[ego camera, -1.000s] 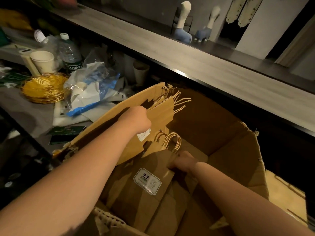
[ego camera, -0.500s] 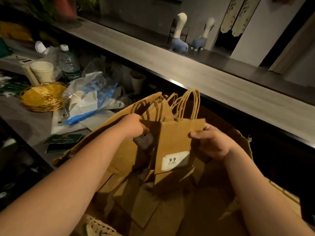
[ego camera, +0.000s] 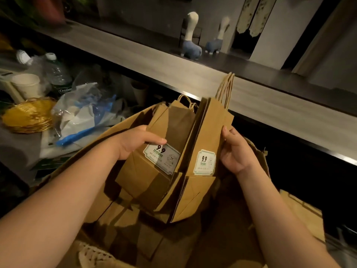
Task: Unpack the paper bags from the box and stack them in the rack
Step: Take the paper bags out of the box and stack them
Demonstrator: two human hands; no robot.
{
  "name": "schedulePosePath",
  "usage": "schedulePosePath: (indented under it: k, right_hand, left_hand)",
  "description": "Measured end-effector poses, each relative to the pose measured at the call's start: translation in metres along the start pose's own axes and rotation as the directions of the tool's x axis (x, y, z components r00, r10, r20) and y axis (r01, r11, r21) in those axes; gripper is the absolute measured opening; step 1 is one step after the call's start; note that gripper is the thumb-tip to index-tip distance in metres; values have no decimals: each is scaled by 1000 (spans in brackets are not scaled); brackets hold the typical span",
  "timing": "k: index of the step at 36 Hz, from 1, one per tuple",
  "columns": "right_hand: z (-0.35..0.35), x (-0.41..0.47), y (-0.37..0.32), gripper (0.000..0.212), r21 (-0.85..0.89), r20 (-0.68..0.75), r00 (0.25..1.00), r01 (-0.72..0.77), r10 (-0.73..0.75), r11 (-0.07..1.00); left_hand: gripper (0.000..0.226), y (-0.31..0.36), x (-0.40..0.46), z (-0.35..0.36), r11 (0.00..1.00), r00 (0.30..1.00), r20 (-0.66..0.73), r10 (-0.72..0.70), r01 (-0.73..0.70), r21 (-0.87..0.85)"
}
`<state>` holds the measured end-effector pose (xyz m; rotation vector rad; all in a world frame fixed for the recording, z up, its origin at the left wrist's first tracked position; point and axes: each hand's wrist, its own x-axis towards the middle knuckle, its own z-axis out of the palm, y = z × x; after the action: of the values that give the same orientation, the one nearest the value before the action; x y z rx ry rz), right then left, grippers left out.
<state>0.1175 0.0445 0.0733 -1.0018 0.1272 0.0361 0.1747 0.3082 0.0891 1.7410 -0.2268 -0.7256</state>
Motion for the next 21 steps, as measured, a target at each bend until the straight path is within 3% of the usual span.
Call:
schedulePosePath:
  k: [4,7,12,16,21]
  right_hand:
    - [0,-5,-2,24,82,65,997,24,-29,996]
    - [-2,-6,-2,22,134,153,986,45,-66,990]
    - [-2,-2,0,52,105,260,963,46,-72,993]
    - [1,-2,2,57,101,233,971,36,-59,994]
    - [4,0,6,44,12,85,996,39,-40,999]
  left_hand:
    - [70,1,-4,2,999,999,1,42,-42,1]
    - [47,7,-10,6,993,993,-20,114,-114,0]
    - [52,8,-12,8,976,974,-73,213,-215,-29]
    - [38,2,-8,21,962,947,-175,268,-273,-4]
    - [23,-1,-7,42,962,958,-110,264,-270,-34]
